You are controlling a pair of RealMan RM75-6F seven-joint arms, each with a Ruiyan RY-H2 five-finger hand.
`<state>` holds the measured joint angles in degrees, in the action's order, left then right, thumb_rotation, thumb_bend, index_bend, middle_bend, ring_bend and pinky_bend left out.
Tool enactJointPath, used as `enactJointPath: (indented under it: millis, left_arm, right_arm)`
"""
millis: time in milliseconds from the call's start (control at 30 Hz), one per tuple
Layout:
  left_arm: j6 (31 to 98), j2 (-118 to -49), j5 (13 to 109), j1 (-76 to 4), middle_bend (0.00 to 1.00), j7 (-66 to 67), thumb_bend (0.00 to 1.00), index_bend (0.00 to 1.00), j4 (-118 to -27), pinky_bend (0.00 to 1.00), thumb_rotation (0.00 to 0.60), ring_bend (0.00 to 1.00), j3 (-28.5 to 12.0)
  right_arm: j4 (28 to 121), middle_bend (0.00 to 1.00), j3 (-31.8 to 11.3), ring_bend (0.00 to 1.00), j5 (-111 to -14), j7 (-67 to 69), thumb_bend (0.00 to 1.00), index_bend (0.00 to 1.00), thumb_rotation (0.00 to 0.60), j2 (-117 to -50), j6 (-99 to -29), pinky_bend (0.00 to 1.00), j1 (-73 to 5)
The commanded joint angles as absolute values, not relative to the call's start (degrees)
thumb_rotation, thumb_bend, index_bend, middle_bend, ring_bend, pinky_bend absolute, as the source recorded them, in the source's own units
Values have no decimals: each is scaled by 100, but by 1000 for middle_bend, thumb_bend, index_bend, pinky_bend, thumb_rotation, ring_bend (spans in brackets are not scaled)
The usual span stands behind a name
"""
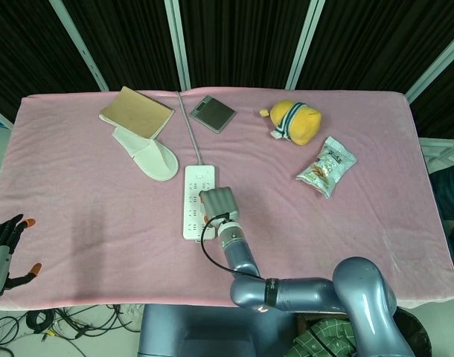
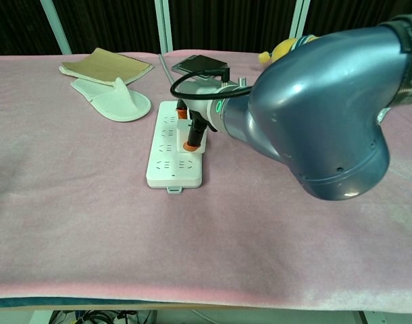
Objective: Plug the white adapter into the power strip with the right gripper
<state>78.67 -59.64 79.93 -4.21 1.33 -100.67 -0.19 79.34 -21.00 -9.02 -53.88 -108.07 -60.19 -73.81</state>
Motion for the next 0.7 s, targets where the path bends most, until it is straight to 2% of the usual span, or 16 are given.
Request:
enactJointPath:
  millis: [33, 700]
  left_arm:
    - [7865, -5965, 7987, -422, 12, 138, 276, 105, -10070, 4, 600, 5, -21]
    - [7854, -5951, 7975, -424, 12, 118, 276, 105, -10074, 4, 600, 5, -24]
  right_arm:
    - [7914, 823, -2085, 769, -954, -5360, 646, 1000, 600, -10839, -5992, 559, -7369]
    - [7595, 855, -1924, 793, -1331, -5360, 671, 1000, 600, -11123, -5974, 573, -7335]
